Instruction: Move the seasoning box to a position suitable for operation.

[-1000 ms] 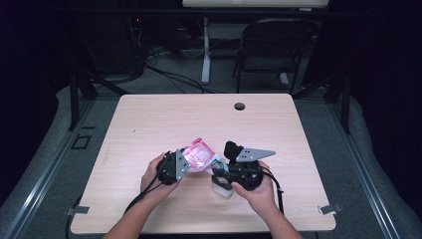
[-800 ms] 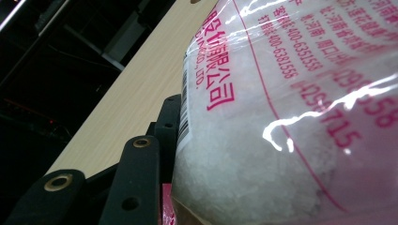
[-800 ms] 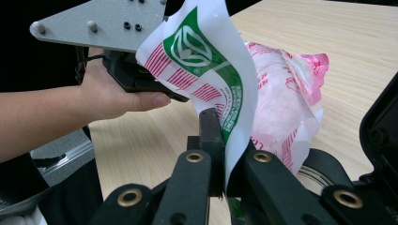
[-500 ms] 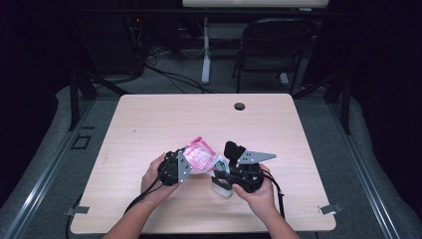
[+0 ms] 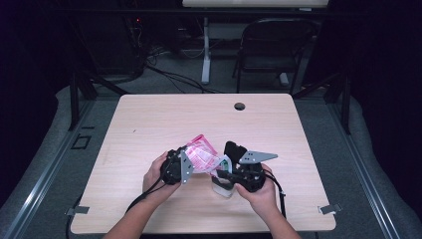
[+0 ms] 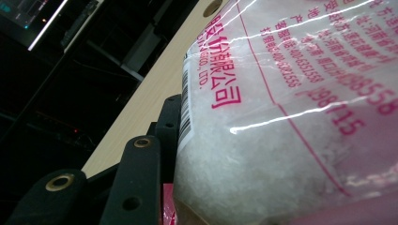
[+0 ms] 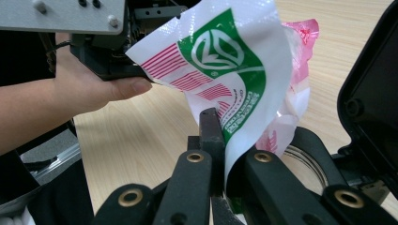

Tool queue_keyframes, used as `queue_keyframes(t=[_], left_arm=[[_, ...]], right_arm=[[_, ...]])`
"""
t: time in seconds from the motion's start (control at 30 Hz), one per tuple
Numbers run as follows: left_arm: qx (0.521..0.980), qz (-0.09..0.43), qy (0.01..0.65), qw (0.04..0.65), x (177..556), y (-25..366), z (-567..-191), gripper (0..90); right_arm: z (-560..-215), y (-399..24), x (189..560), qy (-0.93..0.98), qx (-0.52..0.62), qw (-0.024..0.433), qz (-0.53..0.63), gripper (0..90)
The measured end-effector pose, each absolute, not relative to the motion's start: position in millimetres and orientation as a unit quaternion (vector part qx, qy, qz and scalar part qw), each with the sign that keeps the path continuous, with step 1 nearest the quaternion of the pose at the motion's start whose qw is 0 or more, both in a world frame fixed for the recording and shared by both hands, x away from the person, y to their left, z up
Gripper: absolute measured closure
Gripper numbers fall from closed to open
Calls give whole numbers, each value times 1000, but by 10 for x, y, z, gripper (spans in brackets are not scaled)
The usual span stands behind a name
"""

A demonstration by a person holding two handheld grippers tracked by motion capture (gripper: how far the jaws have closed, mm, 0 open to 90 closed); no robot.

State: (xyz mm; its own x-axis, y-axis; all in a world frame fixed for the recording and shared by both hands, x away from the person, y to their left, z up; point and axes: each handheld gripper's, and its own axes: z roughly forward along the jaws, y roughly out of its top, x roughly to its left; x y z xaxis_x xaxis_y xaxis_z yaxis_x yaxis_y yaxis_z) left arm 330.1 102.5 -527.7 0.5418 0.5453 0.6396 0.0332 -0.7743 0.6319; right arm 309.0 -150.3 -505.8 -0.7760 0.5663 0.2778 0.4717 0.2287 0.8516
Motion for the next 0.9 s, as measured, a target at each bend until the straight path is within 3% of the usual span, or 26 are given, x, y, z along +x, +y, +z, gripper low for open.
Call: queue_keyframes(t=[0.67, 0.9], left_arm=[[826, 457, 170, 283, 3275, 1006, -5240, 635], [815, 490, 149, 270, 3236, 981, -5219, 635]], right_arm=[[-5072, -1506, 3096, 785, 332, 56, 520, 900], [-5065, -1505, 3080, 787, 330, 60, 517, 900]])
